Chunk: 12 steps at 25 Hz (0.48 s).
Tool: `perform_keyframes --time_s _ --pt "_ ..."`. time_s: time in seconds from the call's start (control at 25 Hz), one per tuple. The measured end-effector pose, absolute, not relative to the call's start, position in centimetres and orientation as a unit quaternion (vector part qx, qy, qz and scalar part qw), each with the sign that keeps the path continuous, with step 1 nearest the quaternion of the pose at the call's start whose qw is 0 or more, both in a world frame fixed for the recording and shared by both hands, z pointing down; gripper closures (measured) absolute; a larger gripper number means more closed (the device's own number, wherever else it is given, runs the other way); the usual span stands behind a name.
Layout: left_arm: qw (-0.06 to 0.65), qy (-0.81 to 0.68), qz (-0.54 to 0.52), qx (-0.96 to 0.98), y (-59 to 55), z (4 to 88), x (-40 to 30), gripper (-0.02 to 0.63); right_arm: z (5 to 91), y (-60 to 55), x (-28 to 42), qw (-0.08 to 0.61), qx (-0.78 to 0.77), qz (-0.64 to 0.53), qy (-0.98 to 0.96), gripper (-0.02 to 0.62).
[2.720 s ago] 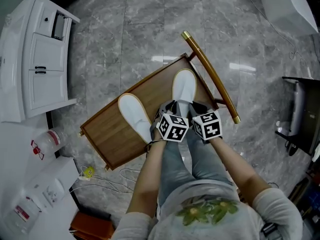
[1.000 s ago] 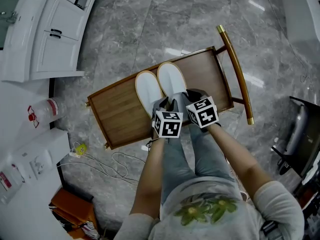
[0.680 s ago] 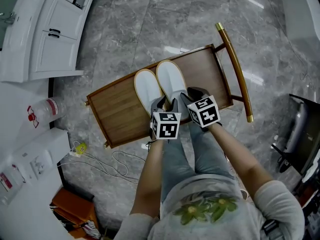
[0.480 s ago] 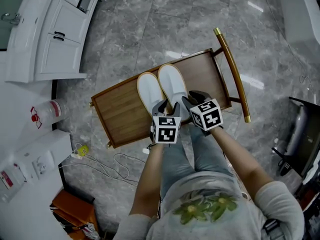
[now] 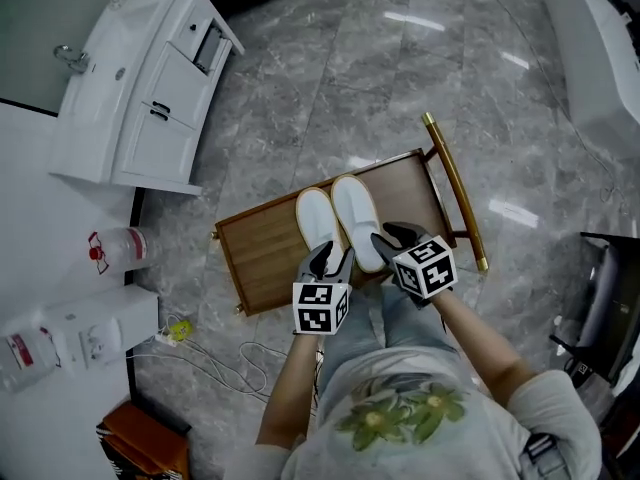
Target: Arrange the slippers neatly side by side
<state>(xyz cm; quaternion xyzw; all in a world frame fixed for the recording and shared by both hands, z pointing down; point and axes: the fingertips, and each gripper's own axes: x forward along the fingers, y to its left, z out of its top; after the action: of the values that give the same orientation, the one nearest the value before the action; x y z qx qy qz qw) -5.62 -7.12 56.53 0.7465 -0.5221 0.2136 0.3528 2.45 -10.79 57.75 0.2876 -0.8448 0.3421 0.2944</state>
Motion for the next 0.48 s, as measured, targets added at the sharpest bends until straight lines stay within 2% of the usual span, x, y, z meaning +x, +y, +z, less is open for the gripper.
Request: perform_keyframes --time_s 0.28,0.48 --pt "0.319 -0.536 0.197 0.756 -6.9 51.4 -7.0 0.453 53.7 -10.1 2.0 0.276 0.273 0.326 -0.862 0.518" --pt "0.278 -0.536 0.207 0.770 -6.6 48.7 -6.8 0.550 51.3 -9.6 1.4 0.271 0.274 0.283 -0.878 0.572"
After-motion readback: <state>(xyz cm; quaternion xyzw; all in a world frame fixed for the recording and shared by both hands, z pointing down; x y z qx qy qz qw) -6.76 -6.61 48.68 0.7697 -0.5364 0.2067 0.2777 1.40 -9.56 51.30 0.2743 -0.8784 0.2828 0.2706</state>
